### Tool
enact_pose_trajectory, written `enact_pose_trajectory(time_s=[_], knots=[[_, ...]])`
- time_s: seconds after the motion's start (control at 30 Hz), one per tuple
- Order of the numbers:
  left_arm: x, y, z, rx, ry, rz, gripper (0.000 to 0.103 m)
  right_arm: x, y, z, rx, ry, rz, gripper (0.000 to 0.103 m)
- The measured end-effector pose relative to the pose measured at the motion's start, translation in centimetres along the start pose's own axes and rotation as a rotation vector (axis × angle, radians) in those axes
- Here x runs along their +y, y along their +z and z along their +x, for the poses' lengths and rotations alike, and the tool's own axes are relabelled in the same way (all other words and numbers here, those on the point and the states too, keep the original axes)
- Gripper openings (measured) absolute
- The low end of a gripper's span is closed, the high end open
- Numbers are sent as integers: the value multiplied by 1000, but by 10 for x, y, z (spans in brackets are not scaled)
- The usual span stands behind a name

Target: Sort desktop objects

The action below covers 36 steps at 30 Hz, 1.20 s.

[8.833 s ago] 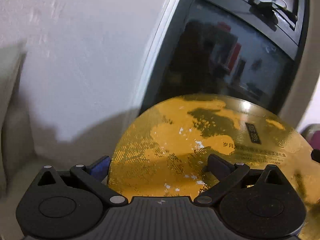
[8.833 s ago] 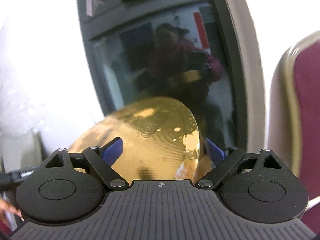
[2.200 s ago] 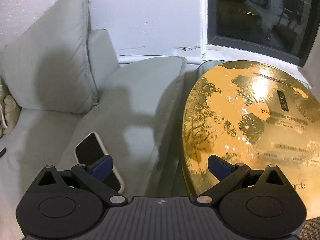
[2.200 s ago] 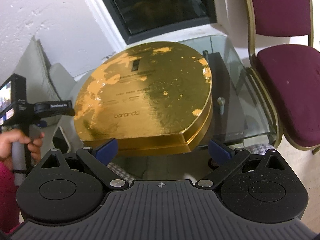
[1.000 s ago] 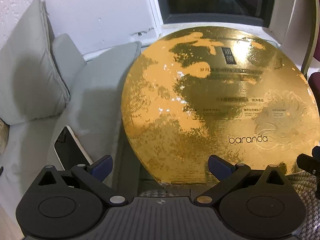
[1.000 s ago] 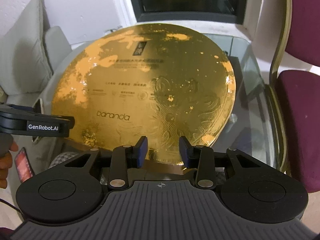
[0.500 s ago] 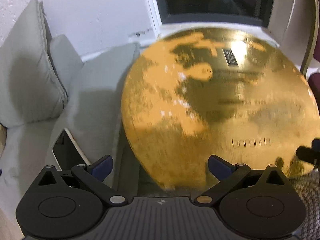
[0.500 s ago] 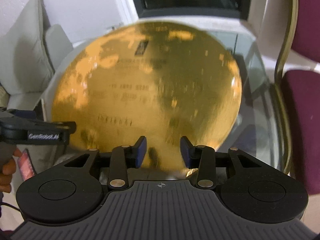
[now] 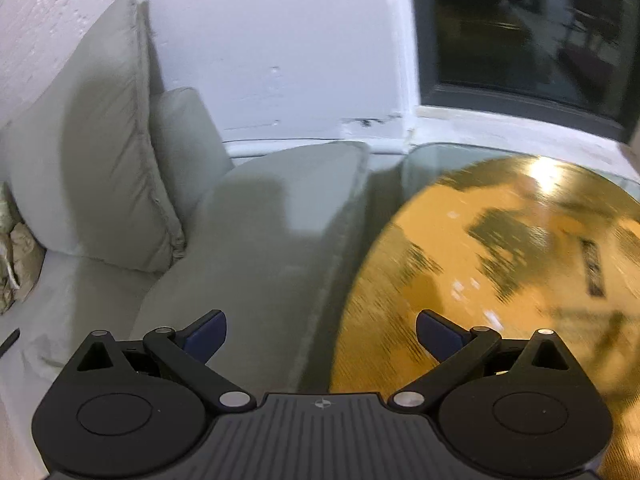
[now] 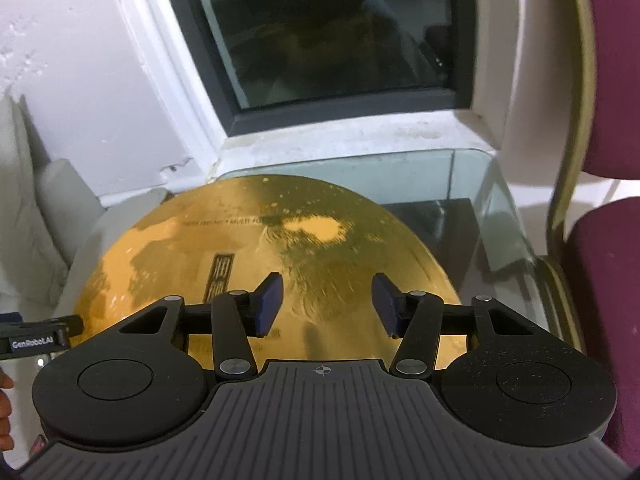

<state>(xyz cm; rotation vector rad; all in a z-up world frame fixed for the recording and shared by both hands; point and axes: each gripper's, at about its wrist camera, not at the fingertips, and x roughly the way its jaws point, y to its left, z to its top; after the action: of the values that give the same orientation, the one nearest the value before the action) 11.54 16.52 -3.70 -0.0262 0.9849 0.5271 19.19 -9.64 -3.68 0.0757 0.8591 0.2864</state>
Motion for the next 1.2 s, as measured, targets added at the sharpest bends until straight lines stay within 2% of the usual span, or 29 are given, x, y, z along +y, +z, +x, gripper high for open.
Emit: enact_pose_trajectory(time_s=[0.1, 0.23, 0.3, 0.4, 0.5, 0.57, 0.63, 0.83, 1.0, 1.2], knots=[[4, 5, 16, 21, 38, -36, 103, 10, 5, 21, 40, 9, -24, 50], [8, 10, 23, 39, 19, -59, 103, 24, 5, 34, 63, -12, -77, 51], [11, 12, 25, 62, 9, -81, 103, 24, 7, 28, 74, 5, -54, 50], [10, 11, 20, 77, 46, -48, 102, 22, 7, 3, 52, 8, -41, 50], [9, 1, 3, 88, 45, -1, 102, 18, -3, -30, 53, 30, -40, 56], [5, -11, -17, 91, -4, 29, 102, 14, -15, -52, 67, 47, -29, 62], [0, -24, -38, 93, -60, 63, 102, 11, -29, -75, 83, 53, -19, 77], [-21, -65, -99, 122, -176, 158, 102, 3, -71, -144, 58, 62, 11, 95], [-29, -92, -146, 122, -230, 150, 102, -8, -94, -190, 24, 50, 52, 98], [-38, -116, -186, 72, -244, 207, 102, -20, -117, -232, -18, 41, 63, 100]])
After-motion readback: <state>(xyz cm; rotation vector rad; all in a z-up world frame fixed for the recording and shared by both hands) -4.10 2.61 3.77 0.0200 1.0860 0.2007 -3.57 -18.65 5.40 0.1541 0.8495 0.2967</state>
